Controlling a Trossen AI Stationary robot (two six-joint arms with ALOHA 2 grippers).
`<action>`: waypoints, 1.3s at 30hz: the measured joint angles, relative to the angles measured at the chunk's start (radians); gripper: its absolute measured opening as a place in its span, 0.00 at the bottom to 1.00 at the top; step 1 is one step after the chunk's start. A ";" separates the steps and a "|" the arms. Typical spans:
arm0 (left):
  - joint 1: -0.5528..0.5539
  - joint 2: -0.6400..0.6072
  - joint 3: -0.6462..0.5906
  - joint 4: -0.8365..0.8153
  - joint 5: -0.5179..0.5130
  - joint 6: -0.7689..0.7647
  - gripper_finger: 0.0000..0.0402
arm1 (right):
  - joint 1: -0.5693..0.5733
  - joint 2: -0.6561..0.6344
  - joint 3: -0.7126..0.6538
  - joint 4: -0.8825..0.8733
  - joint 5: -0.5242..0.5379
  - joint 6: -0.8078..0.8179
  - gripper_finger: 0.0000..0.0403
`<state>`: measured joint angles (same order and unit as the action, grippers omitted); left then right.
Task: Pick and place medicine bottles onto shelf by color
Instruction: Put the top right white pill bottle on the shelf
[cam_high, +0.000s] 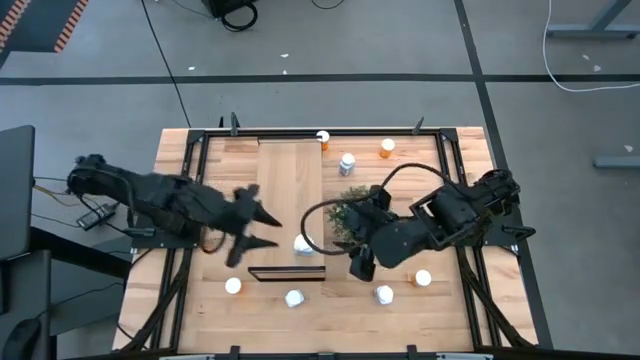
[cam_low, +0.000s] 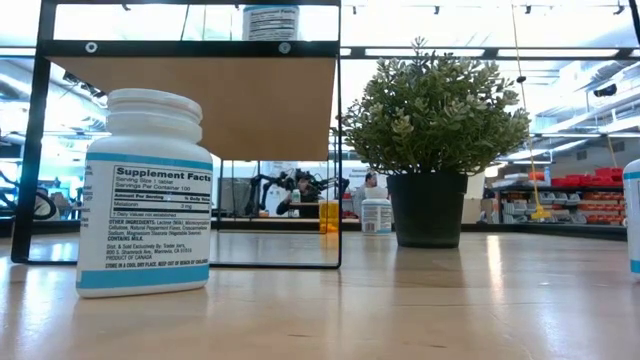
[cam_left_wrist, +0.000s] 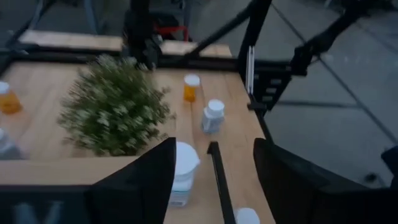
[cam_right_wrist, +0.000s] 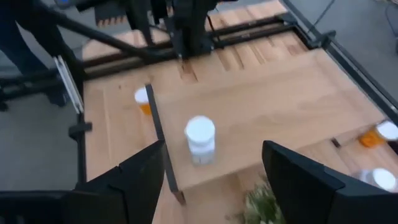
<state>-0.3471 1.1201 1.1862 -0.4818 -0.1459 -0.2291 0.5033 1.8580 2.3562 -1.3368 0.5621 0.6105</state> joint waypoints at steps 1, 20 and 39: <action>-0.008 0.027 0.000 0.009 0.000 0.002 0.60 | 0.006 -0.002 0.000 -0.011 0.001 0.009 0.68; 0.090 0.207 0.001 0.066 0.055 0.169 0.99 | 0.031 -0.019 0.000 -0.104 0.077 0.216 0.68; 0.100 0.337 0.001 0.067 0.032 0.215 0.93 | 0.019 -0.019 -0.001 -0.107 0.104 0.225 0.68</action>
<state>-0.2467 1.4576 1.1873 -0.4145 -0.1142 -0.0142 0.5224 1.8389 2.3554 -1.4436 0.6659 0.8352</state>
